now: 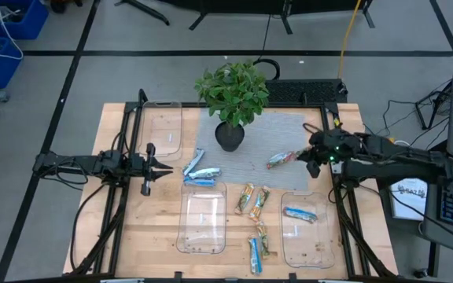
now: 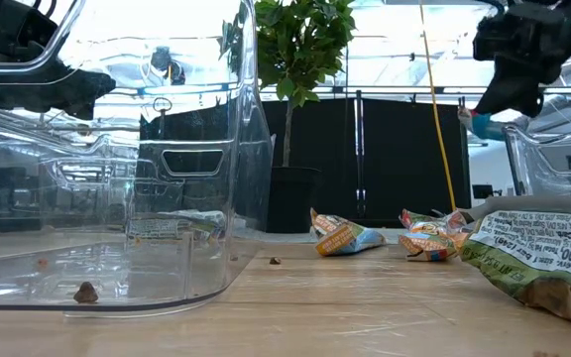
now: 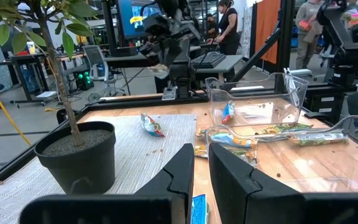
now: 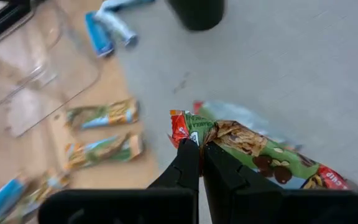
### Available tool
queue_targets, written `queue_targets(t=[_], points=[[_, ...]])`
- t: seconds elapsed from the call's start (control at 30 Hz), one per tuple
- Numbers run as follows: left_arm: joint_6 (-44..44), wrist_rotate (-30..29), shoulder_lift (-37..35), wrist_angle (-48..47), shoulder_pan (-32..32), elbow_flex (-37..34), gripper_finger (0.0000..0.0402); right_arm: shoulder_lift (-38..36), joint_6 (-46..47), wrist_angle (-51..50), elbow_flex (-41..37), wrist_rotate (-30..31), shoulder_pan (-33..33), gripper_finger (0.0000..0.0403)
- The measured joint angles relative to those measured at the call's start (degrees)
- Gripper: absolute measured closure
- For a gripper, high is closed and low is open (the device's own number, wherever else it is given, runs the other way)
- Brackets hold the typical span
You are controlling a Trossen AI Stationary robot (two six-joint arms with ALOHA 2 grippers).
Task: Pick and place Granola Bars by type
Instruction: Put the red granola bar into the bottom right transparent bin
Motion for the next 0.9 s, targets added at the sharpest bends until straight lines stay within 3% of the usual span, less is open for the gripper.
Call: queue_targets(t=[0.47, 0.7, 0.9], points=[[0.00, -0.01, -0.01, -0.02, 0.02, 0.00, 0.0344, 16.56, 23.89, 6.10, 3.75, 2.29, 29.62, 0.0403], [-0.01, -0.01, -0.01, -0.01, 0.01, 0.00, 0.0344, 24.92, 34.63, -3.16, 14.64, 4.50, 38.76, 0.0403], [0.00, 0.01, -0.01, -0.01, 0.00, 0.00, 0.0344, 32.86, 43.39, -3.56, 19.99, 2.68, 44.47, 0.0403]])
